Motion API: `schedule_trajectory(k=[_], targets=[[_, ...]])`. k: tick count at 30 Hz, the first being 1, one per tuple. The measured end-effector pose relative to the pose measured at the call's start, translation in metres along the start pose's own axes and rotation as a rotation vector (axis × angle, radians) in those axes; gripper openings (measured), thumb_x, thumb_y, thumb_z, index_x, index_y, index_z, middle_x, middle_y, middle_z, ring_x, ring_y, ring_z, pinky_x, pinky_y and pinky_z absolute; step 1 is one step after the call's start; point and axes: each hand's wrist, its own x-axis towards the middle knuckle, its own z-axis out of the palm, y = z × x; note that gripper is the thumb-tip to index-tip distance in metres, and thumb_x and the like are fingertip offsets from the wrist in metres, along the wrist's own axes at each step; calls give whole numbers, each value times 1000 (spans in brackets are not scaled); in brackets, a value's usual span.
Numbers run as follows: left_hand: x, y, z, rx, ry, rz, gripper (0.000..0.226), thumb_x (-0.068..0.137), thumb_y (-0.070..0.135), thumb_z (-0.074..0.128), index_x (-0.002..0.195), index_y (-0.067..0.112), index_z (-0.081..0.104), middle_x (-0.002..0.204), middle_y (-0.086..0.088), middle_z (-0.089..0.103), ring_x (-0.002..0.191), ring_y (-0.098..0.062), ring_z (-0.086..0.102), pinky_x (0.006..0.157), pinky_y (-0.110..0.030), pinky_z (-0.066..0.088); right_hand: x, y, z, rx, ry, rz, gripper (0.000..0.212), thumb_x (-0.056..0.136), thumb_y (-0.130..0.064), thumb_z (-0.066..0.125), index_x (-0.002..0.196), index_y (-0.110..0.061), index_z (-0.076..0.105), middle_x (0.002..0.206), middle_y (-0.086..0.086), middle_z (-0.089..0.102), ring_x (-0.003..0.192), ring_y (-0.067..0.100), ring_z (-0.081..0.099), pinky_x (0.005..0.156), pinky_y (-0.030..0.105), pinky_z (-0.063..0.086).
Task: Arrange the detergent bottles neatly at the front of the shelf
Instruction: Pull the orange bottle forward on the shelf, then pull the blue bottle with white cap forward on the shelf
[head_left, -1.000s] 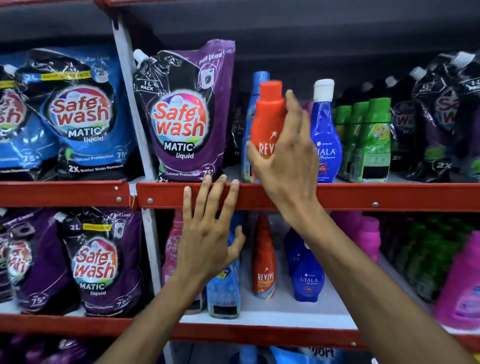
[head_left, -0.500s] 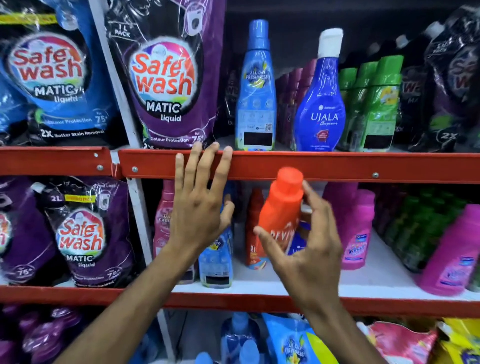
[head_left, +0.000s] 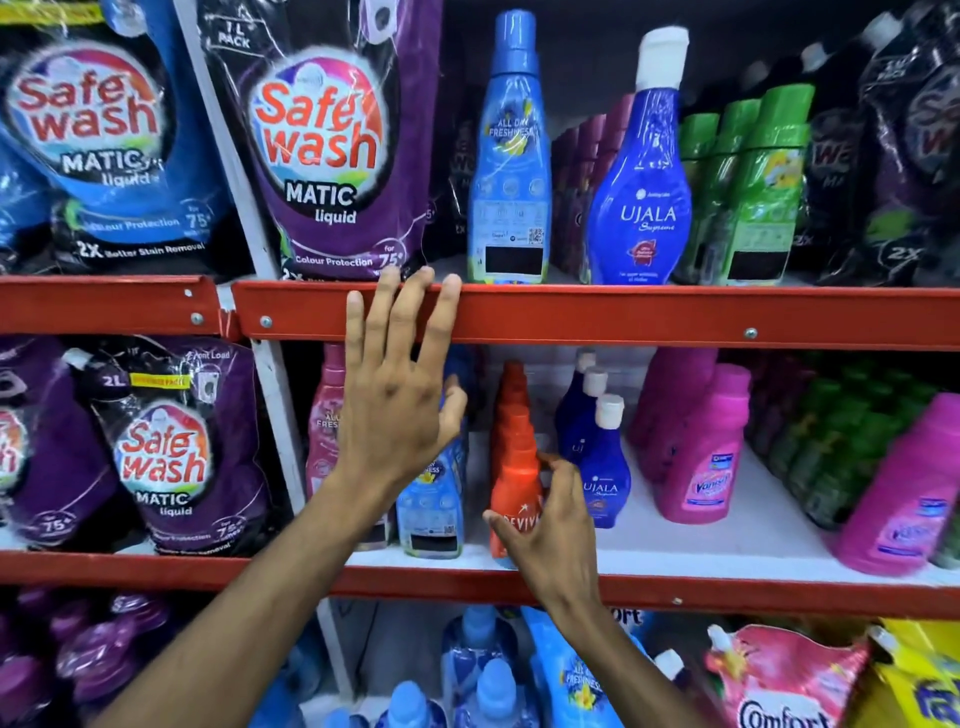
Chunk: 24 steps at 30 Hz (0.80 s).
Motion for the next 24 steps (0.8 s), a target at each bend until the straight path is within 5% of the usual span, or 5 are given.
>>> schedule_trajectory(k=[6, 10, 14, 19, 24], targets=[[-1, 4, 0, 19, -15, -29, 96, 73, 28, 73, 157, 15, 27, 161, -14, 34, 153, -34, 20, 124, -63, 17, -3, 0, 2, -39, -7, 0, 83, 67, -45, 85, 131, -27, 36, 125, -4, 51, 108, 20, 60, 78, 33, 51], [0, 5, -1, 29, -26, -46, 96, 74, 29, 74, 157, 15, 28, 161, -14, 34, 153, -34, 20, 123, -64, 17, -7, -5, -8, -104, -10, -61, 93, 71, -64, 72, 143, -21, 32, 138, 0, 45, 125, 20, 49, 90, 35, 51], [0, 8, -2, 41, -38, -61, 96, 74, 33, 73, 157, 15, 27, 162, -14, 32, 154, -34, 19, 122, -67, 15, 4, -29, -47, -104, 232, -340, 86, 83, -49, 68, 151, -9, 32, 158, 8, 34, 148, 23, 29, 117, 44, 33], [4, 25, -3, 55, -42, -147, 97, 73, 42, 70, 156, 13, 28, 162, -18, 28, 154, -38, 16, 120, -72, 8, 41, -70, -111, -327, 482, -519, 77, 85, -41, 64, 149, -7, 37, 160, 18, 25, 151, 38, 17, 119, 58, 20], [12, 49, 0, 33, -28, -121, 98, 70, 44, 68, 156, 15, 29, 164, -23, 23, 154, -43, 13, 117, -75, 9, 84, -92, -153, -465, 542, -508, 77, 87, -43, 59, 152, -12, 33, 162, 21, 16, 151, 43, 8, 120, 60, 14]])
